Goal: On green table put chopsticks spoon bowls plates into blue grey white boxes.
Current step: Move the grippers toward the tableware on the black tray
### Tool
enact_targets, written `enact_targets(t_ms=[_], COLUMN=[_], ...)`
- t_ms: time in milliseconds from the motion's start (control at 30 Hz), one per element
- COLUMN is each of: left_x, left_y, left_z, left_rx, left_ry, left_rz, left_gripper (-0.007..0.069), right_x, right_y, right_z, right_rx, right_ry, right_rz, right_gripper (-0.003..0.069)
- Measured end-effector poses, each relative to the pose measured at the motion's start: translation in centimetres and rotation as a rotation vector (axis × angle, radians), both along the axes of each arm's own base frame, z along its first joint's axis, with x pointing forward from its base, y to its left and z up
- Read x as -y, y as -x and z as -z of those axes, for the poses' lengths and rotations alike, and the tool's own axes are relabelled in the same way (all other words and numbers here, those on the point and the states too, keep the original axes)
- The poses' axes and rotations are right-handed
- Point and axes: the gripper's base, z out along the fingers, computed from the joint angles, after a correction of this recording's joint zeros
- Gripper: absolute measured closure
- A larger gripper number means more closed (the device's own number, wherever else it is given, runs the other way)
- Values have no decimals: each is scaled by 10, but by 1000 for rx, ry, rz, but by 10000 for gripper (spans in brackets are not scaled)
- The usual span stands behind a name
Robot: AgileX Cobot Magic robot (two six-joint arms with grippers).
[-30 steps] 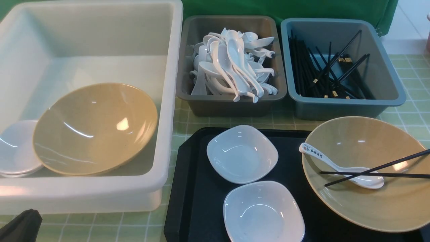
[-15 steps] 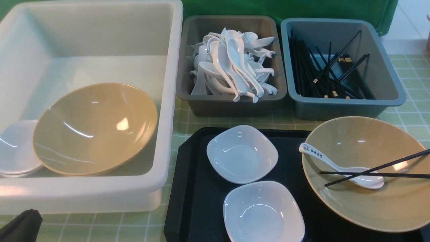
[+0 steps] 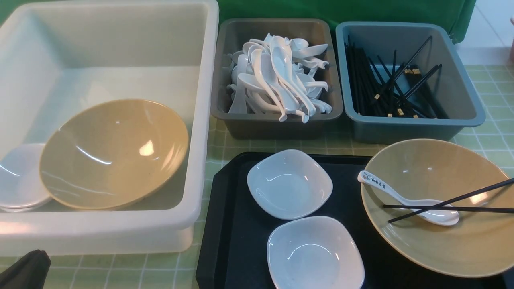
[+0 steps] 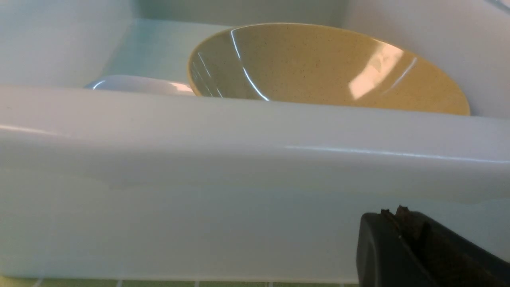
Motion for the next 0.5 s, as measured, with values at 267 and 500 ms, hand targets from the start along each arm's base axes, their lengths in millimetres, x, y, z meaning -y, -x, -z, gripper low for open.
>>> enact_targets(t_ms=[267,500], left_x=[0,-3], left_y=[0,-2], left_z=[0,-7], left_rx=[4,82], left_ry=[-10,-111], left_rz=[-2,-8], left_gripper=[626,626], right_x=[0,0], right_y=[0,0], right_z=[0,0], right_rx=[0,1], right_ry=[0,0], right_rz=[0,0], right_gripper=[415,415])
